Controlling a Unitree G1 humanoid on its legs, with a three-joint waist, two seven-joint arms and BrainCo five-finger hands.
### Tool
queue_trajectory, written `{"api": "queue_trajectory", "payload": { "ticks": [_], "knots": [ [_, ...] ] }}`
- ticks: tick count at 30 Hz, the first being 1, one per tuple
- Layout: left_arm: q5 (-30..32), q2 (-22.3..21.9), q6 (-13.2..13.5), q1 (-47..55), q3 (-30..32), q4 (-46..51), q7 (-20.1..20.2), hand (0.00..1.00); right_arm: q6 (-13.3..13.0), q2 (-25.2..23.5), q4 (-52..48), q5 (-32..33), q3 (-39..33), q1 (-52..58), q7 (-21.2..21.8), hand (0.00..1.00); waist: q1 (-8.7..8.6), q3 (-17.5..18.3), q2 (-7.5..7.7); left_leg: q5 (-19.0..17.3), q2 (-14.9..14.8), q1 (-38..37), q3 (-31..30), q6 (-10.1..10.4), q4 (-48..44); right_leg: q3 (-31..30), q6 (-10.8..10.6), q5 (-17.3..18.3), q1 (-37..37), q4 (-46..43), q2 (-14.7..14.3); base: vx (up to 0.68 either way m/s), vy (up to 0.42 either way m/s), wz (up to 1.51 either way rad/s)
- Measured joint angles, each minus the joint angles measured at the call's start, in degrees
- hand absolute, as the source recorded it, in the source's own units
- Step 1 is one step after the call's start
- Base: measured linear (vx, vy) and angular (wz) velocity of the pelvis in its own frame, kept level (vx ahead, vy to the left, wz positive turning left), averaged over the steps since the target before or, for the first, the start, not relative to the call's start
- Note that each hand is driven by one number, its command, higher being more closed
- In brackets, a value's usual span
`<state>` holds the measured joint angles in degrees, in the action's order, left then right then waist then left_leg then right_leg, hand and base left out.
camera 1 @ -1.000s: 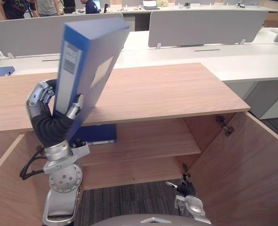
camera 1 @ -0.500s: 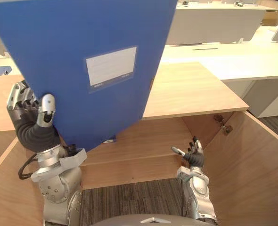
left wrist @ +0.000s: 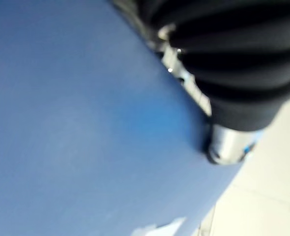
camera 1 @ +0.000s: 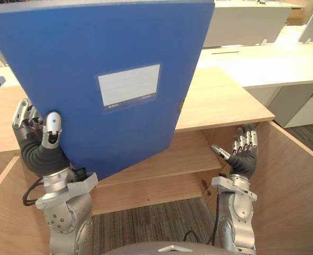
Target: Walk over to the cabinet, pick up the folder, carry it to the office cabinet, place the folder inside the office cabinet, then close the office cabinet door
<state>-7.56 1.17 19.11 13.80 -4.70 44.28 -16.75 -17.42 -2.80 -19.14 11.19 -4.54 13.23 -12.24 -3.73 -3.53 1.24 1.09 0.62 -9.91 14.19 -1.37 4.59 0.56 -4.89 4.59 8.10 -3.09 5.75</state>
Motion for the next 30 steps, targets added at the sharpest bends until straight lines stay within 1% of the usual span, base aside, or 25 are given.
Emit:
{"api": "queue_trajectory", "payload": {
  "ticks": [3,5,7,9,13,17,19,22,25,30],
  "knots": [
    [2.3,0.0,0.0,0.0,0.0,-0.1,-0.4,1.0,-1.1,0.0,-2.4,0.4,0.5,0.0,1.8,0.0,-0.03,0.0,-0.02,0.0,0.0,0.0,0.0,0.0,0.0,0.0,0.0,0.0,0.0,0.1,0.0,0.0,0.0,0.0],
    [3.3,0.0,0.0,0.0,0.0,-0.3,-0.4,1.0,-1.7,0.1,-3.2,0.8,1.5,0.0,2.0,0.0,-0.08,0.0,-0.01,0.1,0.0,0.0,0.1,-0.1,0.0,-0.1,0.0,0.0,-0.1,0.1,0.0,0.0,0.0,0.0],
    [4.3,0.0,0.0,0.0,0.0,-0.5,-0.4,1.0,-1.9,0.1,-3.9,1.3,2.4,0.0,2.9,0.0,-0.09,0.0,-0.01,0.0,0.1,0.1,0.1,-0.1,0.0,-0.1,0.0,0.0,-0.1,0.1,0.0,0.0,0.0,0.0],
    [5.6,0.2,0.0,0.0,0.0,-0.6,-0.5,1.0,-2.3,0.2,-4.9,3.3,3.7,-0.4,4.5,0.0,-0.14,0.0,0.0,0.0,0.1,0.1,0.2,-0.1,0.0,-0.2,0.0,-0.1,-0.2,0.2,0.0,0.0,0.0,0.0],
    [5.5,0.6,0.1,-1.0,-0.5,-2.9,-0.3,1.0,-2.4,1.1,-5.0,7.0,5.1,-2.8,6.9,0.0,-0.1,0.0,0.0,0.0,0.1,0.2,0.2,-0.1,0.0,-0.3,0.0,-0.2,-0.2,0.4,0.0,0.0,0.0,0.0],
    [5.5,0.6,0.1,-1.3,-1.3,-4.2,0.1,1.0,-2.6,1.8,-5.2,8.8,6.8,-4.2,8.6,0.0,-0.1,0.0,0.0,0.0,0.1,0.6,0.2,-0.1,0.0,-0.3,-0.1,-0.4,-0.4,0.7,0.0,0.0,0.0,0.0],
    [5.5,0.6,0.1,-1.7,-1.8,-4.8,0.4,1.0,-2.6,1.8,-5.2,8.9,7.6,-5.5,8.8,0.0,-0.02,0.0,0.0,0.1,0.1,0.9,0.2,-0.1,0.0,-0.3,-0.1,-0.6,-0.6,0.9,-0.1,0.0,0.0,0.0],
    [5.5,1.1,0.1,-2.5,-2.7,-5.0,0.9,1.0,-2.6,2.0,-5.2,9.9,8.9,-7.1,10.7,0.0,0.02,-0.1,0.1,0.0,0.1,1.0,0.2,-0.1,0.0,-0.3,-0.1,-0.6,-0.6,1.0,0.0,0.0,0.0,0.0],
    [5.5,1.3,0.1,-4.2,-3.6,-5.4,1.1,1.0,-2.6,3.2,-5.2,10.1,10.2,-8.6,11.1,0.0,0.21,-0.1,0.13,0.0,0.2,1.1,0.1,-0.1,0.0,-0.3,-0.1,-0.7,-0.6,0.9,0.0,0.0,0.0,0.0],
    [5.6,2.2,0.1,-5.8,-5.6,-7.5,2.4,1.0,-2.5,4.2,-5.2,11.2,12.2,-10.2,13.4,0.0,0.25,-0.1,0.17,0.1,0.2,1.2,0.0,-0.1,0.0,-0.2,-0.1,-0.6,-0.6,0.9,0.0,0.0,0.0,0.0]
  ]
}}
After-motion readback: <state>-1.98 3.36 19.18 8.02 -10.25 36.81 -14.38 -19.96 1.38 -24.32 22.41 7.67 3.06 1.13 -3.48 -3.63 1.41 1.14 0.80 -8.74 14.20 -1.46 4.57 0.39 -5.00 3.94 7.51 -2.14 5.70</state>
